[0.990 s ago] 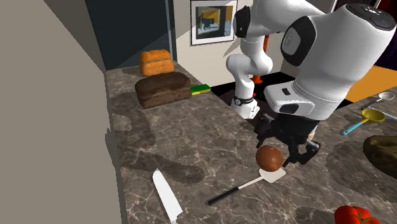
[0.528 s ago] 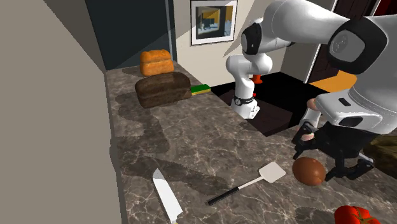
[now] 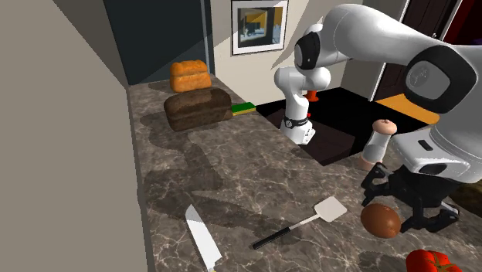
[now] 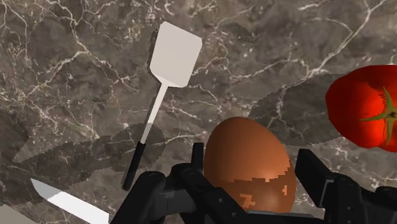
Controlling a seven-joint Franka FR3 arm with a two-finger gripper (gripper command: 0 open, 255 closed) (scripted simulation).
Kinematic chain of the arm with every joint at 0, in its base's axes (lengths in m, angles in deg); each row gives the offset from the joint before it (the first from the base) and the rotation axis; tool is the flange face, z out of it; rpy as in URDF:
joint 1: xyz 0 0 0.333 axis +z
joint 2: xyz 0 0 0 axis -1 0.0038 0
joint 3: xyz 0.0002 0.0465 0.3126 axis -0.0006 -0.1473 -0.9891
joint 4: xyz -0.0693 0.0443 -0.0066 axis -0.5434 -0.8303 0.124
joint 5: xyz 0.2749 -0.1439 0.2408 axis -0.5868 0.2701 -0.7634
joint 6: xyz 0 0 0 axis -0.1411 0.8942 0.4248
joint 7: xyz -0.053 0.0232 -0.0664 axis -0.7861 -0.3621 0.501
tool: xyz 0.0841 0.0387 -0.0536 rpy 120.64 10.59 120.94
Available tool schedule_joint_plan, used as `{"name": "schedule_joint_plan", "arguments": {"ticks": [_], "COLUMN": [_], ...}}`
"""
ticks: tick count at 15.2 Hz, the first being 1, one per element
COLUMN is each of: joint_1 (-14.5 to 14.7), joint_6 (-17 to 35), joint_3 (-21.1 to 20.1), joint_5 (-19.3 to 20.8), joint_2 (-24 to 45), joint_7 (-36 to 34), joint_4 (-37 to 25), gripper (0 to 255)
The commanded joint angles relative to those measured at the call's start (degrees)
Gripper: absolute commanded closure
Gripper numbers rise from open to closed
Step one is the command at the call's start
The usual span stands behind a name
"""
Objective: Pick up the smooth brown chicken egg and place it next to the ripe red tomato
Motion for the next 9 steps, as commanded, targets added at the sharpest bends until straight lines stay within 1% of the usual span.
{"name": "schedule_joint_plan", "arguments": {"ticks": [1,9], "joint_1": [-0.2,-1.1], "joint_6": [1.5,7.5], "joint_3": [0.0,0.0], "joint_5": [0.0,0.2], "joint_2": [-0.1,0.0], "joint_7": [-0.3,-1.4], "joint_4": [1.7,7.7], "gripper": [255,255]}}
